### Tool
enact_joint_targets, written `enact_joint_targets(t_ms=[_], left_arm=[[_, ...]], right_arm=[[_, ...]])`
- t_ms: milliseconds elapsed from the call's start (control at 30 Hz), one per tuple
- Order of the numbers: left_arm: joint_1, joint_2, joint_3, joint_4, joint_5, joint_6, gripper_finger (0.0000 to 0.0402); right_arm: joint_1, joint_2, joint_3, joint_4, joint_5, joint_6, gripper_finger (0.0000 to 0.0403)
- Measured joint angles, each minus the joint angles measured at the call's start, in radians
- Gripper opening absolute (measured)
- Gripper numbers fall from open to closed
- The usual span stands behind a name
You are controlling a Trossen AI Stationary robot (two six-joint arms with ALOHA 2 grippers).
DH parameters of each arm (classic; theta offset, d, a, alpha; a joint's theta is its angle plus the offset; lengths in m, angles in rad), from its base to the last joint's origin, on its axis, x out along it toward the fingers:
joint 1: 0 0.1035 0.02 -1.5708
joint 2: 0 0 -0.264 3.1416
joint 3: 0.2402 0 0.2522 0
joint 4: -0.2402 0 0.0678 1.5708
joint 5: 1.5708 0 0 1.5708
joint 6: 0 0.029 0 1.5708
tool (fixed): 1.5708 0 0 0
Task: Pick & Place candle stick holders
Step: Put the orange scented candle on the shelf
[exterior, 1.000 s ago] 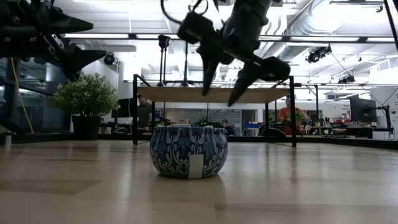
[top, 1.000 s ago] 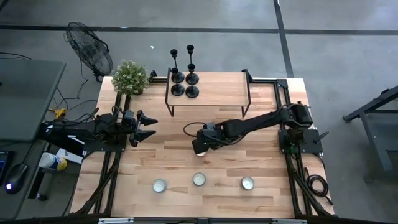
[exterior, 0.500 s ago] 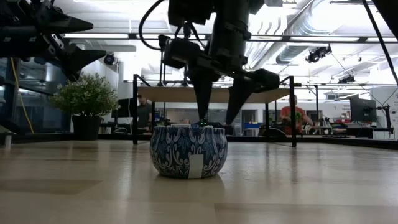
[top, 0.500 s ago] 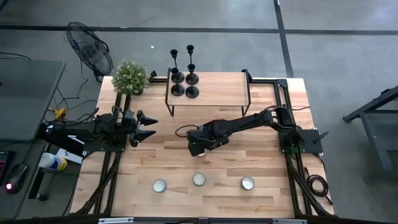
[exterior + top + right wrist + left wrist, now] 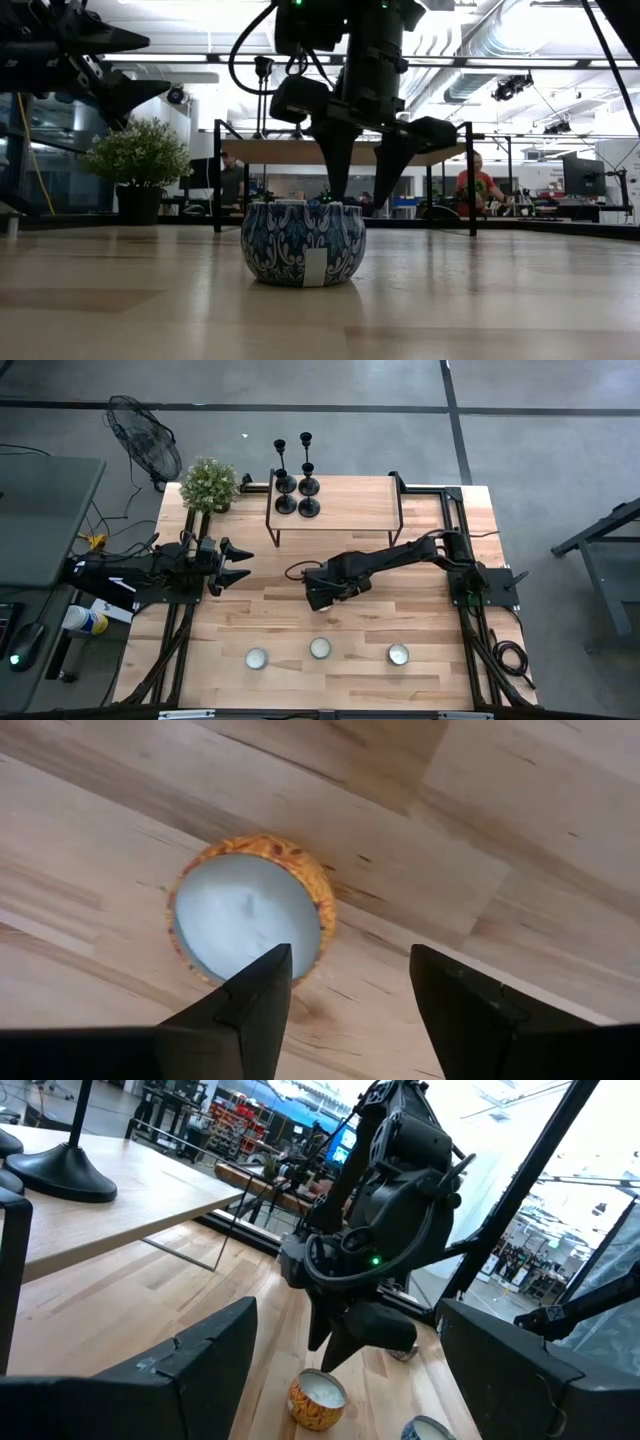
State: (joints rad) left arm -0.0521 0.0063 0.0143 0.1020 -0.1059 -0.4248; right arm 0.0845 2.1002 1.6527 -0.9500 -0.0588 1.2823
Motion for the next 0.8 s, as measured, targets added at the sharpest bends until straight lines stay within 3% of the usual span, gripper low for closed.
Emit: enact_joint_targets(t_ms=[400, 800], left_arm=[[0.0, 0.0, 0.0, 0.0, 0.0, 0.0, 0.0303], [0.0, 0.0, 0.0, 0.0, 0.0, 0.0, 0.0303]], right_arm=[[-0.006, 0.015, 0.0, 0.028, -0.008, -0.006, 0.0136], [-0.007, 0.032, 0.0, 0.033, -0.01, -0.012, 0.013]])
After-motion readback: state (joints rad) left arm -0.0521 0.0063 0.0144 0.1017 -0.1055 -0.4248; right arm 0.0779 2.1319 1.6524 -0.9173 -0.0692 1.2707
